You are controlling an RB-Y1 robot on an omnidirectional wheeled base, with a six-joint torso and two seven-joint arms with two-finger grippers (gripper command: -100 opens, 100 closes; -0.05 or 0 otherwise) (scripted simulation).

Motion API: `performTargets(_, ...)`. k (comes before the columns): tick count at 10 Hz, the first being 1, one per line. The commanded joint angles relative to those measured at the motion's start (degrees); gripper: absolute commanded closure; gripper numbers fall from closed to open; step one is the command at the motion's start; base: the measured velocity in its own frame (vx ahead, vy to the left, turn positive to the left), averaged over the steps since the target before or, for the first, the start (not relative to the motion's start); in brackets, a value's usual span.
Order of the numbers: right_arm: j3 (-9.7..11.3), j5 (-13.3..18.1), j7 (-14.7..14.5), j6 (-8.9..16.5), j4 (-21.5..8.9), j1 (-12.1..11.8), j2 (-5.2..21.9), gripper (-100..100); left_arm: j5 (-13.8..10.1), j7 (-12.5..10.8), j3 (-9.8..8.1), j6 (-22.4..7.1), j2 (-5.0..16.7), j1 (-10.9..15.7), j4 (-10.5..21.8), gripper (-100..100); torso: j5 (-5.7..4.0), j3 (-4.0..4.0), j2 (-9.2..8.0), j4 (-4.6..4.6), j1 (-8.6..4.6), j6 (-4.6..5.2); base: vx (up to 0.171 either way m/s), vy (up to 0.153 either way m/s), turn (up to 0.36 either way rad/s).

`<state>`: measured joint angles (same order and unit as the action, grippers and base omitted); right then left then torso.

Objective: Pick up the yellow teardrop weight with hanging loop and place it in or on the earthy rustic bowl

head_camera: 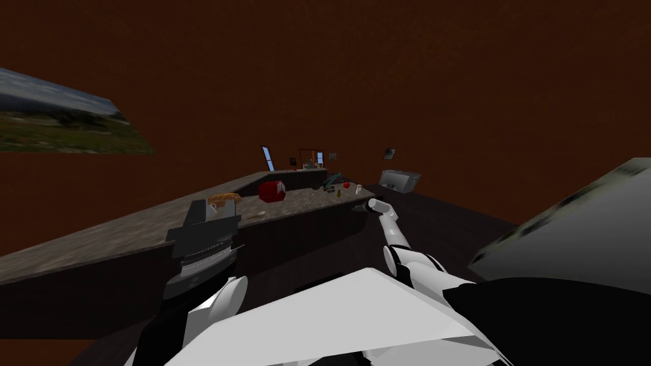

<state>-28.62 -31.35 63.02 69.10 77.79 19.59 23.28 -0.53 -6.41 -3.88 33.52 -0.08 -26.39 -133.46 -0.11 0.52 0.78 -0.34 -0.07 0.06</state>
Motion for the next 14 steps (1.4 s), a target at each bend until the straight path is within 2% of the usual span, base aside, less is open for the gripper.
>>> performTargets(1, 0.5, -0.3, -0.2, 0.2, 0.3, -0.2, -0.1, -100, 0.0, 0.0, 0.00, 0.0, 0.0, 0.0, 0.0, 0, 0.00, 0.00, 0.00, 0.00, 0.00, 0.00, 0.177, 0.003, 0.010)
performTargets(9, 3.2, -0.8, 0.3, 0.8, 5.0, -2.0, -1.9, -100, 0.0, 0.0, 0.00, 0.0, 0.0, 0.0, 0.0, 0, -0.03, 0.27, 0.43, -0.11, -0.10, -0.01, 0.199, -0.009, 0.009)
performTargets(14, 3.8, -0.9, 0.4, 0.1, 6.9, -1.0, -2.2, -100, 0.0, 0.0, -0.01, 0.0, 0.0, 0.0, 0.0, 0, -0.04, 0.39, 0.63, -0.16, -0.12, -0.03, 0.261, -0.024, 0.051)
